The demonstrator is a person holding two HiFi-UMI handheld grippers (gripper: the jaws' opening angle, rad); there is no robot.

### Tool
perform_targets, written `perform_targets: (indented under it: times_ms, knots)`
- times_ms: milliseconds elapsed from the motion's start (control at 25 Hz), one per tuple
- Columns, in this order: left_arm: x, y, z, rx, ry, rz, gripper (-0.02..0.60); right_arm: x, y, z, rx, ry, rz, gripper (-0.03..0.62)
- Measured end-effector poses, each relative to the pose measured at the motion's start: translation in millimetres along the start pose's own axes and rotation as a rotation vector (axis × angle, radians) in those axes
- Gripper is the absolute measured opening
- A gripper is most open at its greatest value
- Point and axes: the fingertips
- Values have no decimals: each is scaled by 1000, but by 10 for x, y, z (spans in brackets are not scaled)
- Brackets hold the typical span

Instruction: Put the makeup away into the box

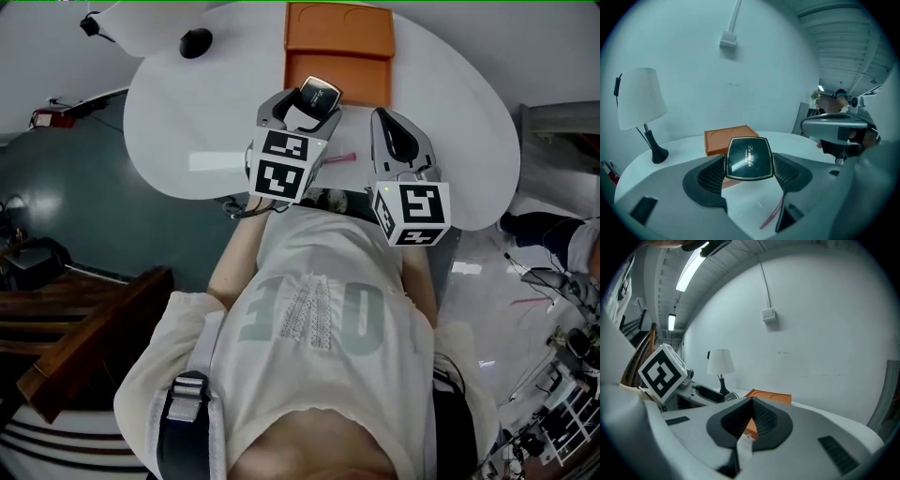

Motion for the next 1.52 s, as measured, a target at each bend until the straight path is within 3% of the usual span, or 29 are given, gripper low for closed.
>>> perform_targets:
  times_ms: [240, 400, 560, 680, 960, 1240, 1520]
  knots:
    - [-266, -152, -42, -4, 43, -71, 322, -34, 8, 14, -5, 7, -7, -3]
    - [-630, -543, 92, -106, 77, -157, 322, -88, 0, 23, -19, 1, -30, -3]
    - [-760, -841, 165, -196, 195, -137, 322, -152, 32, 12, -19, -3, -51, -3]
    - [-787, -981, 167, -245, 237, -125, 322, -165, 62, 47, -26, -8, -52, -3]
    - [-832, -1212, 267, -342, 264, -144, 322, -109, 133, 128, -36, -40, -36, -3]
    - [-957, -1386, 302, -375, 304, -184, 322, -38, 184, 195, -47, -67, -21, -3]
    - [-981, -1466, 257, -357, 258, -208, 322, -8, 198, 229, -62, -63, -14, -3]
Point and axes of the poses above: the fingertips, and each gripper's own axes: y backward along the fingers, x to its right, z out of its underside, and after that the axes turned 7 degrees about y, right-handed
